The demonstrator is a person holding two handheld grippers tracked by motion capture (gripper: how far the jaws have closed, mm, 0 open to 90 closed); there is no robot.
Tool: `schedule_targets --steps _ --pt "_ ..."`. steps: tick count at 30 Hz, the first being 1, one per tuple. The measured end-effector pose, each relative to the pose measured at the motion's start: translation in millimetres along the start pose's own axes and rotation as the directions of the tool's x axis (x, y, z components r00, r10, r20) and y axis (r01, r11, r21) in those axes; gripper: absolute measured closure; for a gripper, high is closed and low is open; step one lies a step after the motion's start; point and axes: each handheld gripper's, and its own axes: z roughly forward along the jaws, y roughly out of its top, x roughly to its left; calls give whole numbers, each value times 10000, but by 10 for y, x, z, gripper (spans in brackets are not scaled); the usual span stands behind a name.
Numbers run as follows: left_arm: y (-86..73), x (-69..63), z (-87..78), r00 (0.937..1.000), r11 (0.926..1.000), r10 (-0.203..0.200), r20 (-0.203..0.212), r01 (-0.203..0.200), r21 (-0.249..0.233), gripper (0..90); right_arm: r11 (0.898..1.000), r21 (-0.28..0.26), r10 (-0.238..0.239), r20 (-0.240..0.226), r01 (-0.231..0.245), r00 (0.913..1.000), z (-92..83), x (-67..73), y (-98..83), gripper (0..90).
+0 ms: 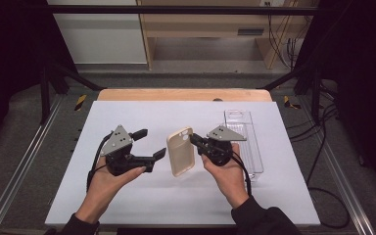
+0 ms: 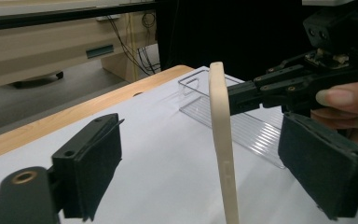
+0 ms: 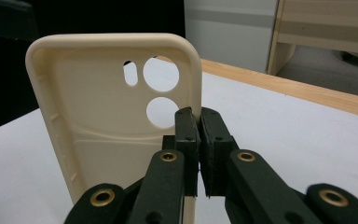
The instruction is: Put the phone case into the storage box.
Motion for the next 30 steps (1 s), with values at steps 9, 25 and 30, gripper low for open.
schedule_targets --steps 9,25,30 --pt "-246 91 -60 9980 9997 -214 -602 209 -80 69 9993 -47 380 330 -379 9987 13 -106 75 868" --pt "-828 259 -321 9851 9965 -535 -1633 422 -717 56 9948 -732 791 1062 -715 9912 -32 -420 403 869" --pt "-968 316 -375 9810 9960 -496 -1875 347 -819 55 9902 -983 1135 1514 -993 9819 -77 -572 468 869"
